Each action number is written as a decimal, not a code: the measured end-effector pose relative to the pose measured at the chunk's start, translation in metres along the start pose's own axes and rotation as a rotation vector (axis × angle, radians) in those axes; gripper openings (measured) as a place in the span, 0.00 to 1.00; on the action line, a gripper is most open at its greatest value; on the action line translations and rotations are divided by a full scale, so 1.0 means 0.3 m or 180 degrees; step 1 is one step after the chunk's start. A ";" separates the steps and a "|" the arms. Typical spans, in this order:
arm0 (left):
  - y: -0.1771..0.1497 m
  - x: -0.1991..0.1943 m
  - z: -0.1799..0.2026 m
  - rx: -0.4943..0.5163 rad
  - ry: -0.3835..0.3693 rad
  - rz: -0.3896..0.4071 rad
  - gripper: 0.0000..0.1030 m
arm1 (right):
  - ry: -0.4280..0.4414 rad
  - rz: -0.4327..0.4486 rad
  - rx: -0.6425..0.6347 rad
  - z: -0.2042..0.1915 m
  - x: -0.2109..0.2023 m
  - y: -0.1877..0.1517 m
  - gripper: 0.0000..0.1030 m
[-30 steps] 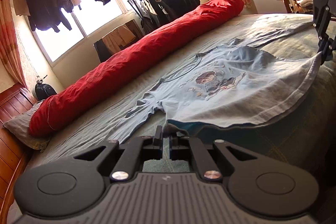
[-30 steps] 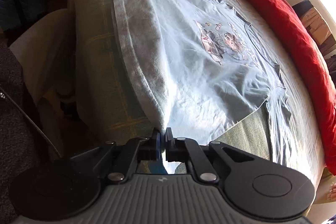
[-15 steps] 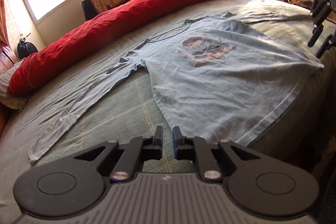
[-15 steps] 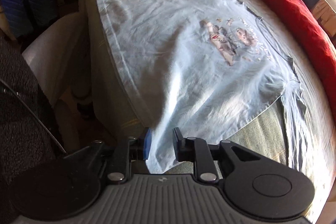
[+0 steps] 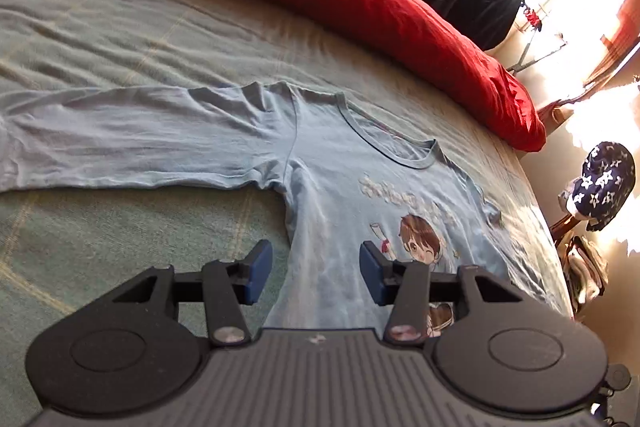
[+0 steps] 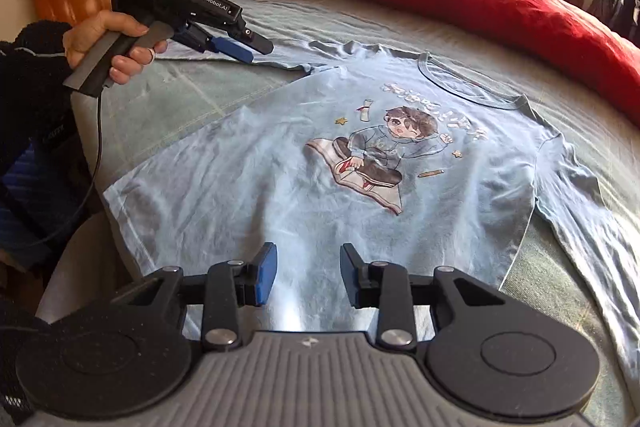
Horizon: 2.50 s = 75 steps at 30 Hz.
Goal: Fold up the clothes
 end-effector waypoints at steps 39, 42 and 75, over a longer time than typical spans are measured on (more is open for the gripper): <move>-0.052 0.134 -0.121 -0.0310 0.0164 0.0077 0.10 | -0.0060 0.0112 0.0667 0.130 0.116 -0.040 0.59; -0.082 0.122 -0.106 -0.0296 0.0083 0.0007 0.13 | -0.0053 0.0126 0.0662 0.119 0.107 -0.039 0.59; -0.110 0.135 -0.061 0.0046 0.0346 0.0136 0.23 | -0.0079 0.0116 0.0625 0.096 0.100 -0.066 0.66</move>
Point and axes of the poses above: each gripper's, at about its wrist camera, not at the fingertips, and x roughly the way its jaws point, z to its right, y to its top, the point moved 6 cm from there along x, roughly the way its jaws point, and after that the axes turned 4 degrees about -x, right-handed, at the moved point
